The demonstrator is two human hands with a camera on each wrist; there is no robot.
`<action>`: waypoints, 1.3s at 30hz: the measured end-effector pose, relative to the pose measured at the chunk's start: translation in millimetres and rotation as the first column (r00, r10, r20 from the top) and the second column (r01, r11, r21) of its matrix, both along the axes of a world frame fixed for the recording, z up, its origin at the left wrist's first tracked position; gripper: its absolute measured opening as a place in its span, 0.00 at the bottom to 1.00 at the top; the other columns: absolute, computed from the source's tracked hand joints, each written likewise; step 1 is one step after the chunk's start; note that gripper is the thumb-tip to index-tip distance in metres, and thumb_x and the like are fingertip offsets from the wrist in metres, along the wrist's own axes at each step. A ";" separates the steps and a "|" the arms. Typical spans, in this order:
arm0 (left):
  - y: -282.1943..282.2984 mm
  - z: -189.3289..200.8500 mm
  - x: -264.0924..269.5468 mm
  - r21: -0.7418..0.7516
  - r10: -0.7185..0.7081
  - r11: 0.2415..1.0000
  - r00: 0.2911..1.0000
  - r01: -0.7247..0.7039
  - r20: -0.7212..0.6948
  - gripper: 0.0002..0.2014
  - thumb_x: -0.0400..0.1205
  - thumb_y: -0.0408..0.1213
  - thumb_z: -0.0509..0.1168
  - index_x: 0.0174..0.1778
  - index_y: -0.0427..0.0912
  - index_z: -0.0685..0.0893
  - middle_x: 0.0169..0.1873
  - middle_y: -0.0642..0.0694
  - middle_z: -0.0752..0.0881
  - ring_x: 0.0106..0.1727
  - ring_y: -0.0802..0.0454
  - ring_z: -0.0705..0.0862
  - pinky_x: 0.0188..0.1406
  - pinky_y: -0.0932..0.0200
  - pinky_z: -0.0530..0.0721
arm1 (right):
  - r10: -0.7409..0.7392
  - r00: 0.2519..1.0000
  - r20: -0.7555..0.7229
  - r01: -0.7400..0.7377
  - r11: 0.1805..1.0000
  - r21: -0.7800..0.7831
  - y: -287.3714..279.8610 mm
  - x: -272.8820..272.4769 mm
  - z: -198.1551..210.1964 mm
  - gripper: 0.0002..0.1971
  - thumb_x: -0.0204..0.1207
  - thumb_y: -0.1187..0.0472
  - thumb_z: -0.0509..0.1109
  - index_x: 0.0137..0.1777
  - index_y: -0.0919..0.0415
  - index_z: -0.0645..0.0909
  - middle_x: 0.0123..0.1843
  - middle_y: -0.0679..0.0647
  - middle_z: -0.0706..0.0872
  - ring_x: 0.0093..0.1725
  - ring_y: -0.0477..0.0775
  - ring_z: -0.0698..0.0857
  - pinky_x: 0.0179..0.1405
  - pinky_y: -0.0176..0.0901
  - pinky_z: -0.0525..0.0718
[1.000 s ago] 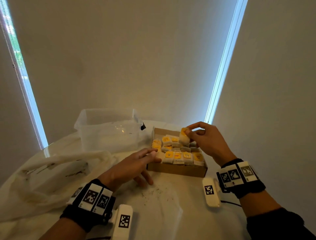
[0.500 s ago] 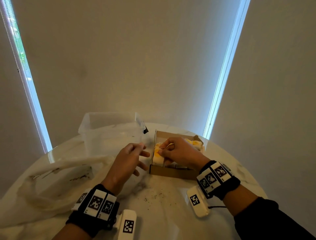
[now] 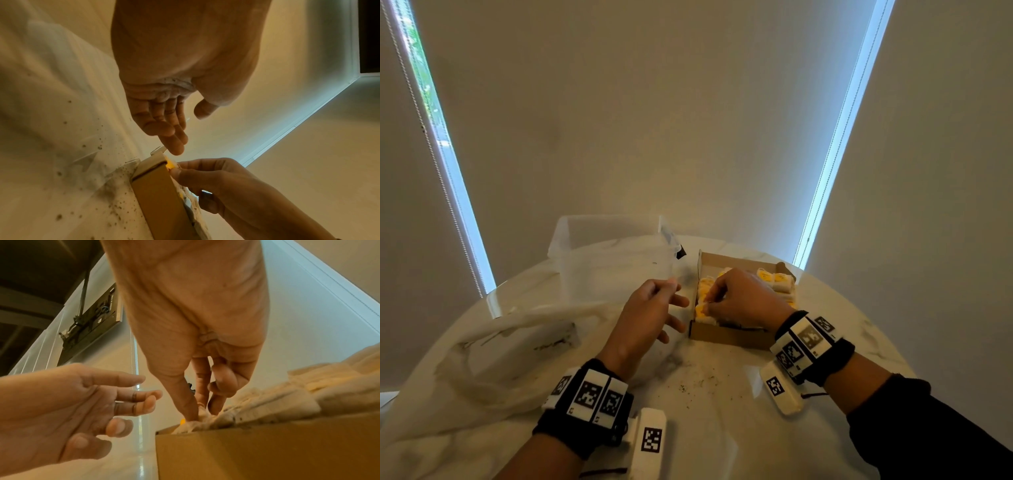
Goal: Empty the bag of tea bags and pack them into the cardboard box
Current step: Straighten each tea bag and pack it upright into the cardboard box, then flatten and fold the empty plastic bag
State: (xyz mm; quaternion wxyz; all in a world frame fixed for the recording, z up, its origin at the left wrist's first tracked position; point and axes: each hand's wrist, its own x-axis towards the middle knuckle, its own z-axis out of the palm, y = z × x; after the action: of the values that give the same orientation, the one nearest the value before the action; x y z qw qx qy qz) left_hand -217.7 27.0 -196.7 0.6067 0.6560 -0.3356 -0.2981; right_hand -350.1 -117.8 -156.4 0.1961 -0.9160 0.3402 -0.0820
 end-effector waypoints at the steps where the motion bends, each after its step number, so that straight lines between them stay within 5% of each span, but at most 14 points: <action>1: 0.1 -0.1 0.3 0.000 -0.002 1.000 1.000 0.002 -0.004 0.15 0.94 0.54 0.58 0.63 0.50 0.86 0.53 0.51 0.93 0.42 0.46 0.94 0.34 0.56 0.85 | -0.004 1.000 -0.013 0.004 1.000 -0.027 0.3 0.7 -0.6 0.11 0.81 0.52 0.81 0.60 0.53 0.92 0.53 0.45 0.89 0.49 0.43 0.86 0.38 0.29 0.76; 4: -1.0 -0.5 0.1 0.003 -0.004 1.000 1.000 0.004 -0.007 0.15 0.94 0.54 0.58 0.63 0.50 0.85 0.53 0.51 0.93 0.42 0.46 0.94 0.34 0.56 0.85 | -0.007 1.000 0.021 0.009 0.996 -0.090 -2.5 2.0 -0.2 0.21 0.78 0.51 0.83 0.70 0.48 0.86 0.62 0.48 0.81 0.58 0.47 0.81 0.50 0.37 0.77; 7: -1.6 -0.3 -1.1 0.003 0.002 1.000 1.000 -0.002 -0.013 0.15 0.94 0.54 0.58 0.63 0.50 0.85 0.52 0.52 0.94 0.42 0.46 0.94 0.35 0.55 0.85 | 0.023 0.988 0.150 -0.006 0.993 -0.118 -2.6 0.7 2.8 0.13 0.81 0.54 0.79 0.65 0.45 0.89 0.57 0.44 0.80 0.54 0.44 0.81 0.46 0.35 0.75; 11: 0.0 4.2 -5.5 -0.015 0.003 1.000 1.000 -0.003 -0.001 0.15 0.94 0.54 0.60 0.64 0.50 0.85 0.52 0.52 0.94 0.42 0.49 0.94 0.35 0.55 0.86 | 0.116 0.993 -0.002 -0.116 0.989 -0.090 2.7 -9.7 7.8 0.10 0.87 0.58 0.72 0.64 0.50 0.93 0.56 0.40 0.87 0.46 0.36 0.82 0.40 0.25 0.72; 14: 0.4 9.2 -8.8 -0.007 -0.002 1.000 0.999 0.002 0.054 0.13 0.93 0.55 0.61 0.64 0.51 0.84 0.52 0.54 0.93 0.45 0.51 0.94 0.39 0.56 0.88 | 0.040 0.988 0.148 -0.031 0.997 -0.065 0.5 -27.6 15.8 0.09 0.87 0.58 0.73 0.63 0.48 0.92 0.57 0.39 0.88 0.45 0.32 0.82 0.42 0.24 0.75; 17: 1.9 20.0 -13.5 -0.010 -0.013 1.000 0.993 0.015 0.116 0.12 0.92 0.54 0.64 0.65 0.52 0.83 0.54 0.54 0.93 0.47 0.52 0.94 0.42 0.55 0.90 | 0.018 0.960 0.278 -0.019 1.000 0.003 1.1 -47.6 19.5 0.08 0.87 0.57 0.73 0.61 0.46 0.92 0.53 0.38 0.90 0.49 0.38 0.87 0.52 0.36 0.86; 22: 5.9 50.1 -15.1 -0.020 -0.013 1.000 0.962 0.019 0.272 0.13 0.90 0.55 0.66 0.66 0.55 0.83 0.57 0.55 0.91 0.49 0.57 0.93 0.46 0.52 0.92 | -0.001 0.947 0.322 -0.066 0.978 0.196 18.6 -48.4 13.0 0.07 0.86 0.54 0.76 0.62 0.47 0.87 0.48 0.45 0.94 0.40 0.42 0.94 0.38 0.37 0.90; 26: 30.0 72.6 2.5 -0.023 0.092 0.996 0.879 -0.091 0.469 0.11 0.89 0.49 0.69 0.67 0.56 0.84 0.58 0.60 0.88 0.55 0.61 0.88 0.53 0.59 0.87 | 0.023 0.942 0.336 -0.142 0.932 0.334 39.8 -19.4 1.2 0.10 0.86 0.53 0.76 0.64 0.50 0.86 0.51 0.49 0.95 0.46 0.50 0.96 0.52 0.56 0.97; 28: 52.0 77.8 17.9 -0.018 0.153 0.985 0.826 -0.171 0.542 0.11 0.88 0.43 0.70 0.66 0.55 0.84 0.58 0.59 0.89 0.56 0.61 0.87 0.56 0.59 0.86 | 0.060 0.942 0.331 -0.191 0.905 0.380 53.7 1.8 -3.4 0.15 0.85 0.51 0.77 0.68 0.54 0.85 0.51 0.51 0.95 0.46 0.53 0.96 0.51 0.54 0.97; 31: 89.4 77.4 43.5 0.031 0.241 0.937 0.709 -0.347 0.663 0.13 0.85 0.42 0.72 0.65 0.57 0.84 0.60 0.60 0.89 0.65 0.53 0.84 0.73 0.42 0.81 | 0.104 0.954 0.283 -0.220 0.881 0.419 75.5 39.0 -9.1 0.29 0.82 0.44 0.79 0.76 0.59 0.78 0.61 0.56 0.92 0.51 0.53 0.95 0.45 0.42 0.95; 34: 130.6 71.3 62.0 0.177 0.256 0.812 0.612 -0.556 0.749 0.17 0.83 0.48 0.71 0.69 0.60 0.83 0.68 0.56 0.86 0.76 0.44 0.76 0.77 0.38 0.68 | 0.164 0.970 0.178 -0.222 0.896 0.384 92.2 73.2 -17.1 0.39 0.79 0.39 0.80 0.82 0.60 0.72 0.68 0.58 0.88 0.53 0.54 0.94 0.48 0.44 0.95; 39: 188.8 42.9 78.7 0.421 0.280 0.650 0.714 -0.633 0.642 0.30 0.80 0.56 0.71 0.79 0.55 0.77 0.77 0.41 0.78 0.81 0.33 0.68 0.77 0.35 0.71 | 0.119 0.942 0.313 -0.247 0.877 0.412 101.3 95.8 -22.5 0.17 0.82 0.61 0.79 0.67 0.67 0.85 0.53 0.62 0.93 0.51 0.58 0.94 0.51 0.51 0.96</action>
State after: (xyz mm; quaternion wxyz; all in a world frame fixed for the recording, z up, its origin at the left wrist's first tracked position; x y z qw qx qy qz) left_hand -139.1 215.8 -153.8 0.2998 0.9352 -0.1860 -0.0295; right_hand -254.4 -16.5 -178.9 0.4531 -0.8542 0.2299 -0.1107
